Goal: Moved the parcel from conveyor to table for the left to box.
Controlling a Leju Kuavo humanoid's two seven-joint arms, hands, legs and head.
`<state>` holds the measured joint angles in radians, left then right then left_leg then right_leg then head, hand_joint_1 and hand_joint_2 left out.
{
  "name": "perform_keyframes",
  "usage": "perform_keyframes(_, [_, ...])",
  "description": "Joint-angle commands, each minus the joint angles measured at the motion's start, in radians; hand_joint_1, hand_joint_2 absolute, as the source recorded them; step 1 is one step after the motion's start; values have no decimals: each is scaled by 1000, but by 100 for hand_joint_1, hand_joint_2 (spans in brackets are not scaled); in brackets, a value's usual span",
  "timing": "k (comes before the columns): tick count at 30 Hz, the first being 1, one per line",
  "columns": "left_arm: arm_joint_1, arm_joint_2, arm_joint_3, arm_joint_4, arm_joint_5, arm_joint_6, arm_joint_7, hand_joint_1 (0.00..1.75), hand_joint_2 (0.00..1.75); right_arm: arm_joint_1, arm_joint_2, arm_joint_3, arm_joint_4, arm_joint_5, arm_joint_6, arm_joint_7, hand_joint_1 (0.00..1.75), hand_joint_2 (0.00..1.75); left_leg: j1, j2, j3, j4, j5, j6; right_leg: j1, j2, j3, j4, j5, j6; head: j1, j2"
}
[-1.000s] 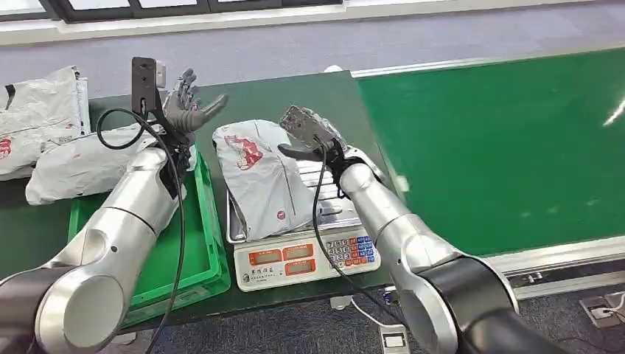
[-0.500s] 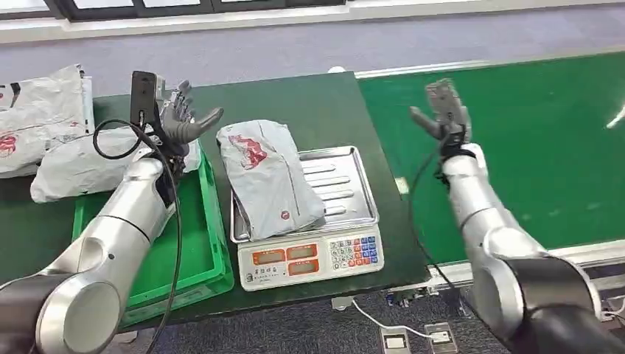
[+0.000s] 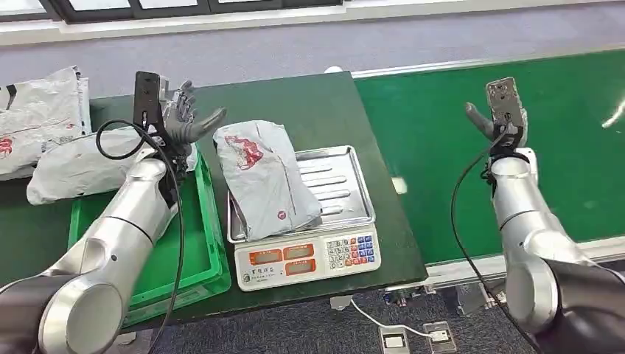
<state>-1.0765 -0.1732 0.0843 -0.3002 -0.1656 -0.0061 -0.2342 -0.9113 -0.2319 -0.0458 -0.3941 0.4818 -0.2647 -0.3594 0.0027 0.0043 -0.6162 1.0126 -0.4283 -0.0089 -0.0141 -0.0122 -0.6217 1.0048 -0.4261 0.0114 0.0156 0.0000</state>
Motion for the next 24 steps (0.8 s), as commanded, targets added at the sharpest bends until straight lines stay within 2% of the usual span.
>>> perform_keyframes(1, [-51, 17, -130, 30, -82, 20, -8, 0, 175, -20, 20, -35, 24, 18, 18, -3, 0, 175, 1, 0, 3, -1, -1, 0, 1, 1, 4, -2, -1, -1, 0, 0])
perform_keyframes(3, [-55, 15, -178, 42, -135, 32, 26, 0, 175, -23, 32, -23, 27, 31, 17, 1, 0, 175, 1, 0, 2, 0, -2, 0, 1, 1, 3, -1, -1, -1, 0, 0])
perform_keyframes(4, [-57, 18, -266, 47, -233, 78, 54, 0, 175, -26, 40, -15, 31, 40, 17, 3, 0, 175, 0, 1, 1, 0, -1, 0, 0, 1, 1, 0, 0, -1, 0, 0])
perform_keyframes(6, [-55, 13, -291, 57, -257, 26, 84, 0, 175, -37, 49, -7, 40, 46, 20, 2, 0, 175, 1, 1, 3, 0, -1, 0, 0, 2, 3, -1, -1, -1, 0, 0])
perform_keyframes(7, [-49, 13, -365, 54, -340, 59, 87, 0, 175, -40, 52, -5, 42, 47, 23, 1, 0, 175, 1, 1, 1, 0, -1, 0, 0, 1, 2, -1, 0, -1, 0, 0])
perform_keyframes(8, [-48, 9, -367, 62, -342, 32, 103, 0, 175, -41, 54, 0, 45, 49, 33, 0, 0, 175, 1, 1, 3, -1, -1, 0, 0, 2, 3, -2, 0, -1, 0, 0])
perform_keyframes(9, [-41, 10, -429, 61, -410, 58, 115, 0, 175, -39, 59, 5, 46, 51, 37, -2, 0, 175, 1, 1, 2, 0, -1, 0, 0, 2, 2, -1, 0, -1, 0, 0])
perform_keyframes(17, [-8, -4, -481, 75, -470, 11, 163, 0, 175, -56, 100, 30, 64, 73, 30, 20, 0, 175, 0, 2, 2, -1, -1, 0, -1, 3, 2, -1, 0, -1, 0, 0])
perform_keyframes(20, [15, -11, -594, 71, -588, 31, 181, 0, 175, -46, 99, 32, 63, 73, 33, 16, 0, 175, 0, 3, 5, -2, -1, 0, -1, 4, 4, -2, 0, -1, 0, 0])
perform_keyframes(24, [35, -18, -665, 79, -662, -28, 212, 0, 175, -37, 104, 35, 64, 76, 36, 18, 0, 175, 0, -1, 4, -2, -1, 0, 0, 0, 5, -2, -1, -1, 0, 0])
